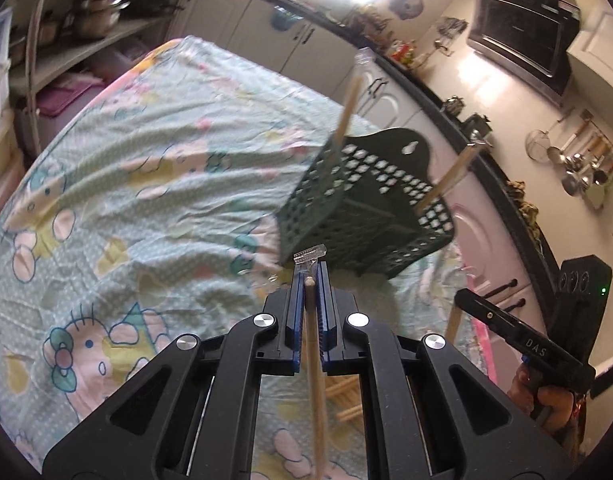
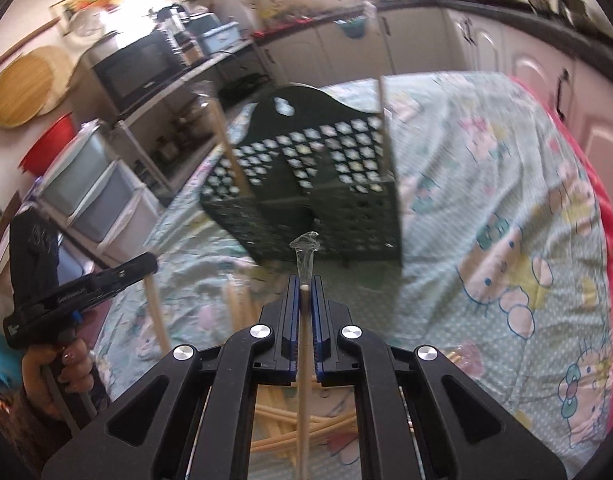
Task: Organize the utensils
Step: 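Lift the chopsticks with the left tool and lower them into the caddy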
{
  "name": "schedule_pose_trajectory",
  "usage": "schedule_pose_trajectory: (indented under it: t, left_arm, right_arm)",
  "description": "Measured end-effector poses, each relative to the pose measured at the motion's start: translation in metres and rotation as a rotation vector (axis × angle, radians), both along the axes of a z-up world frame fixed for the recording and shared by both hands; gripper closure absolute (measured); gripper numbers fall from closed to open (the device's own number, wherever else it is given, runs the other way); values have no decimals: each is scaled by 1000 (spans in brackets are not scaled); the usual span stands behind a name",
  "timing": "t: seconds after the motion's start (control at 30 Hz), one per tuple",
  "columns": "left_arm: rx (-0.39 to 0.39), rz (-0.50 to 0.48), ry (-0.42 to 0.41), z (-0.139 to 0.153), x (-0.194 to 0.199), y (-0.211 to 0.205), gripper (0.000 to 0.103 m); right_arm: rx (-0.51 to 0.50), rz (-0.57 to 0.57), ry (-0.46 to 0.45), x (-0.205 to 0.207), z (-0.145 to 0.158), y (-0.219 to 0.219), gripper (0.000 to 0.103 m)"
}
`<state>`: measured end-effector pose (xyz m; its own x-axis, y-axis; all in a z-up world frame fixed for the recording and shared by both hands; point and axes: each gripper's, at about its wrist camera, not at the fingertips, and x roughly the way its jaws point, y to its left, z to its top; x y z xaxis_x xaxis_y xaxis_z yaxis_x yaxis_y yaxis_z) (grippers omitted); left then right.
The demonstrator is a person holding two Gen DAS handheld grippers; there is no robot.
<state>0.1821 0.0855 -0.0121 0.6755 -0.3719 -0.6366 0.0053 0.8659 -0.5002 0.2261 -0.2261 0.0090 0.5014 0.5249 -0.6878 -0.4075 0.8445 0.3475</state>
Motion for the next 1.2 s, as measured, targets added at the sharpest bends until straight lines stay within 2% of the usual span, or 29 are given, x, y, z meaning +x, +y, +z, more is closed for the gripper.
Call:
schedule_pose_trajectory:
  t: [0.5, 0.9, 1.2]
  left_arm:
    - [40, -89, -166, 72, -10, -34, 100]
    - [110, -111, -324, 131, -1, -64, 100]
    - [144, -123, -422, 171, 7, -82, 100]
  right_arm:
    - [18, 93, -153, -26, 56, 13, 97]
    - [48, 52, -358, -28, 111, 0, 97]
    - [79, 4, -460, -17, 143, -12, 97]
